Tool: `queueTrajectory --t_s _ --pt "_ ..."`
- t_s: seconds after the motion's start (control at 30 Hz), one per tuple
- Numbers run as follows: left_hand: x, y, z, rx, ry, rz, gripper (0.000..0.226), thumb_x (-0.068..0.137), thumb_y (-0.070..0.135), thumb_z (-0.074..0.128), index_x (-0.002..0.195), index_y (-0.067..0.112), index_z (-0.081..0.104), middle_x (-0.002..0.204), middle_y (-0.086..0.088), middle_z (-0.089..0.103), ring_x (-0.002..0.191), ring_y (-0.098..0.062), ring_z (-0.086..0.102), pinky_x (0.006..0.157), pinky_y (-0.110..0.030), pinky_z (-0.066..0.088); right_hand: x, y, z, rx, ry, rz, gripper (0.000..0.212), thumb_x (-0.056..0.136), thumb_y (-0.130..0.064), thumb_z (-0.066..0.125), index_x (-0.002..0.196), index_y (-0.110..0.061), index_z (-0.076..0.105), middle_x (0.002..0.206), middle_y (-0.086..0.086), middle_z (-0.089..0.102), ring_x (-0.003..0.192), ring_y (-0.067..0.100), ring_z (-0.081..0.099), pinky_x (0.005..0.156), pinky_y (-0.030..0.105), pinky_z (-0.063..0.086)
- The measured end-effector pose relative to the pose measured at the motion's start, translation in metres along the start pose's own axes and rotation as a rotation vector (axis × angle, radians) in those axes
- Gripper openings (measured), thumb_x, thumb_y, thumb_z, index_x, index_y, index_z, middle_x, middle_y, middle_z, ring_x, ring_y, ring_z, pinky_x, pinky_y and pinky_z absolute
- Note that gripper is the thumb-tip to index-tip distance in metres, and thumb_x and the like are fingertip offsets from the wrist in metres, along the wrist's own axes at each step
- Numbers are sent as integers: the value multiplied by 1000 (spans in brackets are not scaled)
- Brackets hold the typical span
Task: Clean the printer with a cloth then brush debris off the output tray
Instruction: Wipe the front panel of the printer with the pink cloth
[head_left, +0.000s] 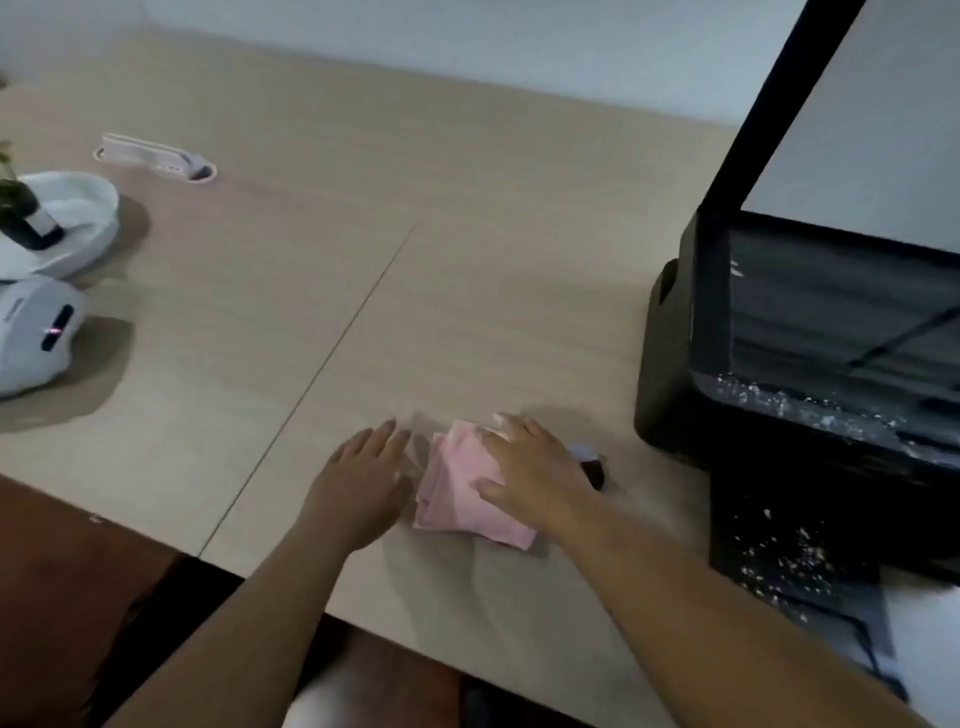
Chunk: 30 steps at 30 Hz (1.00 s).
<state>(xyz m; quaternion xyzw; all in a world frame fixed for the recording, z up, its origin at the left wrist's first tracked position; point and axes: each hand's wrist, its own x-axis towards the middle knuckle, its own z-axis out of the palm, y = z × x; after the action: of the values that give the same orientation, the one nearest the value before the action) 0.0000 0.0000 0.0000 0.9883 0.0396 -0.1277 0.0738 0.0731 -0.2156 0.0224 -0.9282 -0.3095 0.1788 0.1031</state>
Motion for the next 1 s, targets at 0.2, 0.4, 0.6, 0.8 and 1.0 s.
queueTrajectory --t_s 0.2,0.4,0.6,0.8,1.0 --pt "-7 -18 34 -40 5 -3 70 89 46 17 148 16 39 159 -4 32 143 -29 32 114 -43 28 9 -13 61 -61 -38 98 79 81 -69 42 151 -39 19 163 3 10 148 35 9 118 54 15" --pt "-10 -33 48 15 57 25 55 94 34 31 137 10 53 146 -11 50 127 -35 50 101 -49 44 6 -25 84 -163 222 44 42 71 -42 65 112 -32 63 102 0 60 81 26 59 69 35 48" --pt "16 -20 19 11 113 102 52 86 31 34 126 10 58 127 -11 62 114 -35 56 85 -50 50 -21 -20 65 -22 317 4 28 78 -26 50 105 -26 59 101 -1 53 77 21 61 60 28 50" --pt "75 62 -41 -106 227 290 52 93 37 31 131 11 55 132 -11 58 121 -33 49 94 -49 46 -76 11 -19 183 479 198 39 85 -30 60 124 -27 55 111 2 60 90 23 61 66 33 54" --pt "112 167 -99 -208 329 503 51 95 34 31 134 9 52 138 -8 53 126 -28 45 100 -43 42 -113 72 -76 113 731 418 49 81 -20 49 129 -11 56 138 3 56 84 30 62 67 40 55"
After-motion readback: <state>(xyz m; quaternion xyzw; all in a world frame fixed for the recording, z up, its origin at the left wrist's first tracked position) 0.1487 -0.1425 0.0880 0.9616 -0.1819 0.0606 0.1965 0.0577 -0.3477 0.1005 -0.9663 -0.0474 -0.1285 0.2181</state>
